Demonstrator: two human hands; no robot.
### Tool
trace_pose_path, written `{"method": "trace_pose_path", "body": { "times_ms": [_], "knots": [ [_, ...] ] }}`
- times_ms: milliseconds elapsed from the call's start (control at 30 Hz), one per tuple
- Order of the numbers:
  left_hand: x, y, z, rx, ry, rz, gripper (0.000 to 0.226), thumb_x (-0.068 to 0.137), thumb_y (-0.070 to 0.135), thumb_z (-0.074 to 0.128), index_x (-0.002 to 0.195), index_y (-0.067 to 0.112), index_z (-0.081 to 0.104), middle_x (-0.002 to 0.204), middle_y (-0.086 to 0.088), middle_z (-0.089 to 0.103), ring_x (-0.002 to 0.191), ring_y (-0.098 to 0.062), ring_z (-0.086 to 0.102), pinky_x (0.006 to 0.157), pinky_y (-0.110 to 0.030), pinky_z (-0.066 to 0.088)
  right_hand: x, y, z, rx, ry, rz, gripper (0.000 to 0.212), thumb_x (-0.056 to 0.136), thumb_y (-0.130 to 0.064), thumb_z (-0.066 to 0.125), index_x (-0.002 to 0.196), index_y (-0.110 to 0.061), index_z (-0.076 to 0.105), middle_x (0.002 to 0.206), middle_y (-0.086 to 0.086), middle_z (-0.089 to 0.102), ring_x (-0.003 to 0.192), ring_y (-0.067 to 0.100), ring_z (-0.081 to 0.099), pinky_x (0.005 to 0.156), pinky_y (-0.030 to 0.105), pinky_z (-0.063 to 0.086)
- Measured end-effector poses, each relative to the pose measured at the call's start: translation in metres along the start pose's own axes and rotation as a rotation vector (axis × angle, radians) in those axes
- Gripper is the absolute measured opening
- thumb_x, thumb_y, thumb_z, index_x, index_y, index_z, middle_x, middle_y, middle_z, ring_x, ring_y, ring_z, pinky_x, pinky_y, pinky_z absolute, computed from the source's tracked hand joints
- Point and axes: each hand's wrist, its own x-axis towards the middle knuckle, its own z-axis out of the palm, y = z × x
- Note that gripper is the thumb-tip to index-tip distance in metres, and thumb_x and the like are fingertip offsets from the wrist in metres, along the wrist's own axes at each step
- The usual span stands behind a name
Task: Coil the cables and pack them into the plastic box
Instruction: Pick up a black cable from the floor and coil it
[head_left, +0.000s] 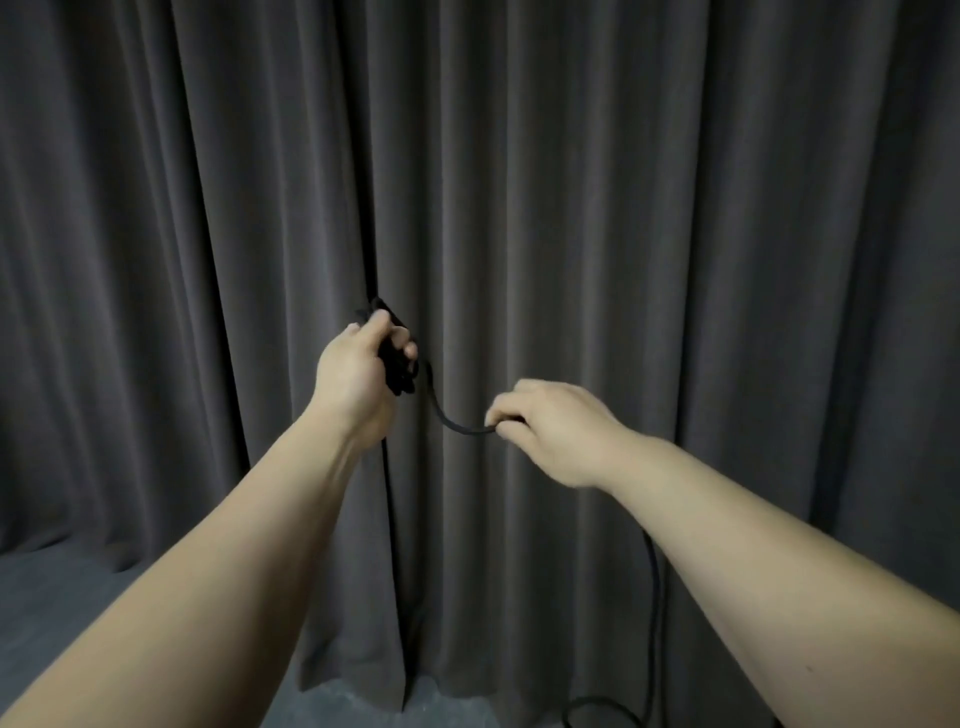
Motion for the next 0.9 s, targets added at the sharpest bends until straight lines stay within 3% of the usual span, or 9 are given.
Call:
{"method": "trace_pose_path", "body": {
  "times_ms": [167, 300, 367, 500, 600, 667, 733, 833, 900],
  "knots": [
    [-0.013, -0.009, 0.004, 0.292, -0.15, 0.046, 0.021, 0.101, 0.009, 0.042, 0.081, 0.014, 0.042, 0.06, 0.003, 0.049, 0.058, -0.012, 0.051, 0.063, -0.025, 0.041, 0.01, -0.018, -0.031, 0.079, -0.004, -0.182, 0.021, 0.095, -0.027, 0.052, 0.107, -0.027, 0.069, 0.094, -0.009, 0.051, 0.09, 0.012, 0.053, 0.086, 0.03, 0.043],
    [-0.023, -0.013, 0.007, 0.337, -0.277, -0.005, 0.018, 0.101, 0.012, 0.043, 0.086, 0.007, 0.05, 0.063, -0.003, 0.056, 0.058, -0.014, 0.057, 0.065, -0.025, 0.048, 0.017, -0.015, -0.031, 0.321, 0.209, -0.179, 0.014, 0.089, -0.02, 0.062, 0.096, -0.024, 0.074, 0.081, -0.013, 0.054, 0.077, 0.001, 0.054, 0.077, 0.017, 0.039],
    [-0.027, -0.016, 0.009, 0.359, -0.353, -0.04, 0.014, 0.101, 0.016, 0.045, 0.097, 0.005, 0.051, 0.058, -0.002, 0.055, 0.054, -0.015, 0.054, 0.062, -0.025, 0.045, 0.02, -0.013, -0.029, 0.457, 0.326, -0.083, 0.001, 0.083, -0.023, 0.071, 0.084, -0.023, 0.071, 0.076, -0.012, 0.059, 0.074, 0.003, 0.057, 0.075, 0.019, 0.043],
    [-0.033, -0.018, 0.014, 0.325, -0.4, -0.135, 0.022, 0.096, 0.03, 0.049, 0.09, 0.008, 0.049, 0.054, 0.001, 0.039, 0.046, -0.014, 0.037, 0.056, -0.029, 0.026, 0.021, -0.007, -0.031, 0.473, 0.479, 0.2, 0.043, 0.064, -0.048, 0.082, 0.067, -0.017, 0.052, 0.058, -0.009, 0.049, 0.056, 0.008, 0.043, 0.054, 0.023, 0.037],
    [-0.038, -0.019, 0.024, 0.301, -0.327, -0.197, 0.037, 0.101, 0.04, 0.041, 0.078, 0.011, 0.046, 0.051, 0.004, 0.029, 0.043, -0.01, 0.025, 0.058, -0.028, 0.022, 0.022, -0.004, -0.035, 0.44, 0.454, 0.29, 0.05, 0.063, -0.052, 0.081, 0.063, -0.017, 0.046, 0.056, -0.008, 0.044, 0.053, 0.011, 0.039, 0.053, 0.028, 0.035],
    [-0.039, -0.019, 0.028, 0.278, -0.327, -0.19, 0.039, 0.092, 0.05, 0.047, 0.078, 0.013, 0.044, 0.052, 0.007, 0.025, 0.044, -0.009, 0.021, 0.061, -0.028, 0.022, 0.021, -0.001, -0.034, 0.547, 0.432, 0.277, 0.044, 0.066, -0.046, 0.081, 0.062, -0.018, 0.047, 0.053, -0.01, 0.042, 0.051, 0.009, 0.037, 0.052, 0.026, 0.033],
    [-0.039, -0.019, 0.029, 0.253, -0.363, -0.177, 0.038, 0.084, 0.051, 0.053, 0.077, 0.015, 0.043, 0.053, 0.007, 0.023, 0.046, -0.009, 0.018, 0.063, -0.029, 0.02, 0.018, 0.004, -0.032, 0.769, 0.405, 0.22, 0.026, 0.076, -0.028, 0.077, 0.065, -0.018, 0.056, 0.054, -0.011, 0.048, 0.05, 0.005, 0.04, 0.055, 0.022, 0.036],
    [-0.038, -0.021, 0.026, 0.247, -0.361, -0.205, 0.035, 0.097, 0.042, 0.046, 0.075, 0.015, 0.042, 0.052, 0.006, 0.022, 0.044, -0.009, 0.018, 0.063, -0.028, 0.024, 0.014, 0.008, -0.031, 1.02, 0.367, 0.175, 0.018, 0.085, -0.001, 0.064, 0.072, -0.015, 0.065, 0.063, -0.004, 0.057, 0.05, 0.003, 0.046, 0.054, 0.018, 0.039],
    [-0.04, -0.023, 0.027, 0.259, -0.366, -0.227, 0.037, 0.099, 0.042, 0.042, 0.073, 0.016, 0.041, 0.05, 0.007, 0.022, 0.042, -0.009, 0.019, 0.062, -0.027, 0.032, 0.016, 0.011, -0.03, 1.085, 0.478, 0.201, 0.019, 0.083, 0.001, 0.065, 0.072, -0.014, 0.065, 0.063, -0.001, 0.058, 0.049, 0.005, 0.048, 0.052, 0.018, 0.04]
  ]
}}
